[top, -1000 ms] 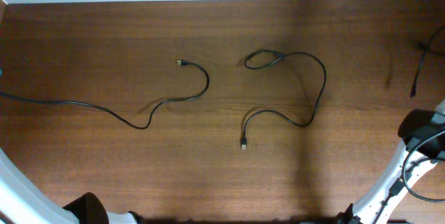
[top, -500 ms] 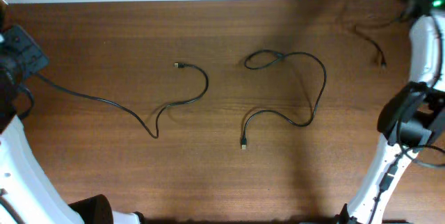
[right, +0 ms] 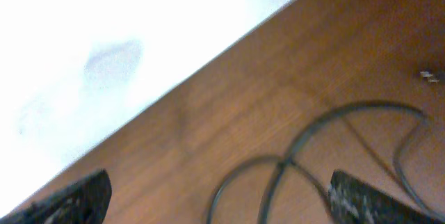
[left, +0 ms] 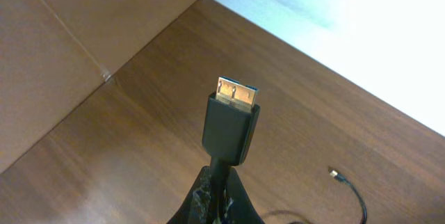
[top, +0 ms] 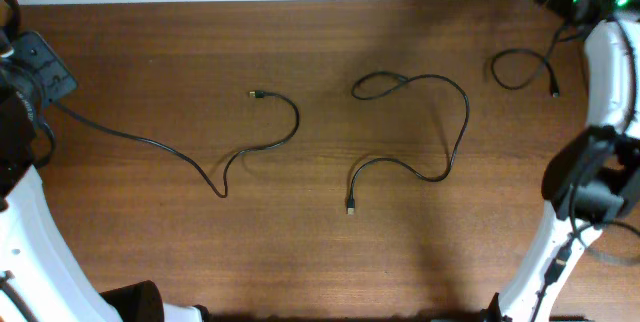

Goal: Untangle cables

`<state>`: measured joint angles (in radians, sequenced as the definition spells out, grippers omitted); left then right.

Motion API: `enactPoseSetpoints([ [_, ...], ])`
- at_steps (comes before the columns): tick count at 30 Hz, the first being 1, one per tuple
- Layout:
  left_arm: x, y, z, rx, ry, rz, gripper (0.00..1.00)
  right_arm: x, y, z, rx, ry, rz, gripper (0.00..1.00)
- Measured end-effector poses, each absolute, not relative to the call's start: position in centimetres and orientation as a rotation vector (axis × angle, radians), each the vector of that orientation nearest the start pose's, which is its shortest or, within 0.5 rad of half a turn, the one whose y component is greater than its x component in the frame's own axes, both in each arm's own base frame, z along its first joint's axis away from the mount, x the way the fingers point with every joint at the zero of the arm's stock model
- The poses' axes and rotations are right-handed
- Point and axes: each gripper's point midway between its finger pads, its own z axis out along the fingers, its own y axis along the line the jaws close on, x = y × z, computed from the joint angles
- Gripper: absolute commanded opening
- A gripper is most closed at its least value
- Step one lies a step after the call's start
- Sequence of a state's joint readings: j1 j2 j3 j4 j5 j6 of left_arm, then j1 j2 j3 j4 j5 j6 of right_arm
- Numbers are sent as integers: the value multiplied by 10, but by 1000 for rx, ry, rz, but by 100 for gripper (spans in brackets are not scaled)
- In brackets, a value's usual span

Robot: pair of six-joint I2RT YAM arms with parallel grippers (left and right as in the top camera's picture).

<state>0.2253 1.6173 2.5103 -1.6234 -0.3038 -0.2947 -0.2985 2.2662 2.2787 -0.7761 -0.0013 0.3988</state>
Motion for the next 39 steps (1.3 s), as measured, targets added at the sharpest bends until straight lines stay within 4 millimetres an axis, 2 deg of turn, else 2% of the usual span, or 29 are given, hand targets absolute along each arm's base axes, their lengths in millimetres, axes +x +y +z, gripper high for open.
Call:
enactPoseSetpoints([
  [2, 296, 121, 446, -737, 2165, 316, 0, 558, -166, 237, 909, 2196, 118, 99],
  [3, 295, 121, 446, -737, 2166, 318, 0, 551, -158, 239, 948, 2212, 149, 98],
  [5, 295, 122, 445, -741, 2166, 327, 0, 552, -147, 229, 986, 2233, 192, 96],
  [6, 294, 123, 446, -744, 2164, 335, 0, 556, -144, 226, 988, 2229, 205, 88],
  [9, 293, 126, 446, -751, 2159, 355, 0, 559, -141, 225, 1008, 2215, 225, 87],
  [12, 292, 127, 447, -756, 2156, 365, 0, 526, -141, 194, 1377, 2220, 188, 92],
  [14, 292, 127, 447, -756, 2155, 367, 0, 518, -138, 171, 1572, 2165, 178, 91],
  [17, 292, 127, 447, -756, 2156, 367, 0, 502, -120, 112, 1781, 2219, 162, 88],
  [18, 292, 127, 447, -756, 2157, 367, 0, 483, -101, 88, 1874, 2312, 171, 88],
  [19, 292, 127, 447, -756, 2156, 366, 0, 473, -89, 81, 1911, 2363, 183, 88],
  [22, 292, 127, 446, -756, 2157, 367, 0, 454, -49, 80, 1997, 2470, 241, 89],
  [24, 291, 127, 446, -756, 2158, 367, 0, 454, -27, 82, 2001, 2504, 293, 90],
  [25, 291, 127, 446, -756, 2159, 367, 0, 456, -25, 82, 1991, 2501, 297, 92],
  [27, 291, 127, 446, -752, 2162, 370, 0, 468, -32, 81, 1937, 2459, 267, 92],
  [29, 291, 127, 445, -749, 2168, 372, 0, 496, -49, 83, 1715, 2433, 231, 100],
  [30, 289, 127, 444, -749, 2175, 374, 0, 519, -56, 90, 1521, 2429, 235, 99],
  [31, 289, 126, 443, -744, 2180, 377, 0, 543, -62, 99, 1235, 2450, 206, 99],
  [33, 288, 126, 443, -738, 2185, 381, 0, 566, -62, 110, 849, 2485, 129, 99],
  [35, 288, 126, 443, -737, 2186, 382, 0, 585, -56, 122, 563, 2470, 64, 99],
  [37, 288, 126, 443, -734, 2188, 383, 0, 596, -54, 127, 506, 2429, 54, 99],
  [39, 288, 126, 443, -734, 2188, 383, 0, 598, -54, 115, 594, 2424, 97, 99],
])
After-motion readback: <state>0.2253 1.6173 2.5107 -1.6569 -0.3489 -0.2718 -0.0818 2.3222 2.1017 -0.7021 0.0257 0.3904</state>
